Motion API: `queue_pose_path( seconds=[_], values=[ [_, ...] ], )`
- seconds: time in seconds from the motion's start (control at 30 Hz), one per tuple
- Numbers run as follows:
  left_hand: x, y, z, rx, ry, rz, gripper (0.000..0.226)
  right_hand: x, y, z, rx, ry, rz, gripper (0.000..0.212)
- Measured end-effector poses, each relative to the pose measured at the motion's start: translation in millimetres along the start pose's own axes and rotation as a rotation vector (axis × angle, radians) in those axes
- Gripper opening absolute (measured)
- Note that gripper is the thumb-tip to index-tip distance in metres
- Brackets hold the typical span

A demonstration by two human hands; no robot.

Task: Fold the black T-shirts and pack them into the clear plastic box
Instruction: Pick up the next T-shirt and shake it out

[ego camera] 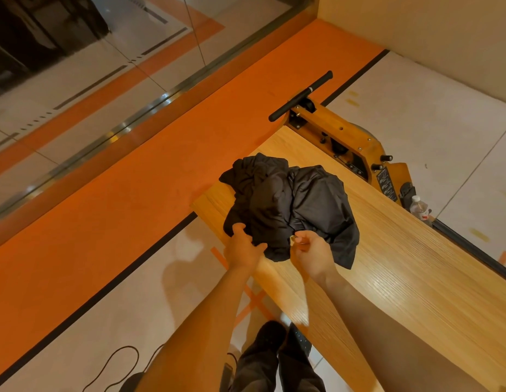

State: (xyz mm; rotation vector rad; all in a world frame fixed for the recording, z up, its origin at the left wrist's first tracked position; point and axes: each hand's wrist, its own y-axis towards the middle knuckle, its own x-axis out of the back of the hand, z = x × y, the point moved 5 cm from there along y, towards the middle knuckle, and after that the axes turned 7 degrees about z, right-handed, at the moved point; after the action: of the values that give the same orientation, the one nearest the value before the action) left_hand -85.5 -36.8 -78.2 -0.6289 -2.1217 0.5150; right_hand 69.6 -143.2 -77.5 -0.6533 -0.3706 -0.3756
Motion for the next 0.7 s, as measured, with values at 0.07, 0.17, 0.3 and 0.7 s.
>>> queue_pose_path(
  seconds=[0.07,0.17,0.3,0.7],
  values=[
    [-0.5,-0.2,2.8,0.035,-0.117,0.016,0.053,-3.0,0.1,1.4,0.006,-0.008,0.007,0.028],
    [1.2,1.6,1.8,0.051,-0.195,0.010,0.035,-4.5,-0.4,4.5,0.007,-0.004,0.027,0.035],
    [1.4,6.7,-4.2,0.057,-0.175,-0.007,0.035,-3.2,1.4,5.8,0.008,0.005,0.039,0.040],
    [-4.6,1.1,3.1,0.024,-0.148,-0.065,0.029,-16.5,5.4,11.7,0.121,-0.229,0.025,0.051]
  ],
)
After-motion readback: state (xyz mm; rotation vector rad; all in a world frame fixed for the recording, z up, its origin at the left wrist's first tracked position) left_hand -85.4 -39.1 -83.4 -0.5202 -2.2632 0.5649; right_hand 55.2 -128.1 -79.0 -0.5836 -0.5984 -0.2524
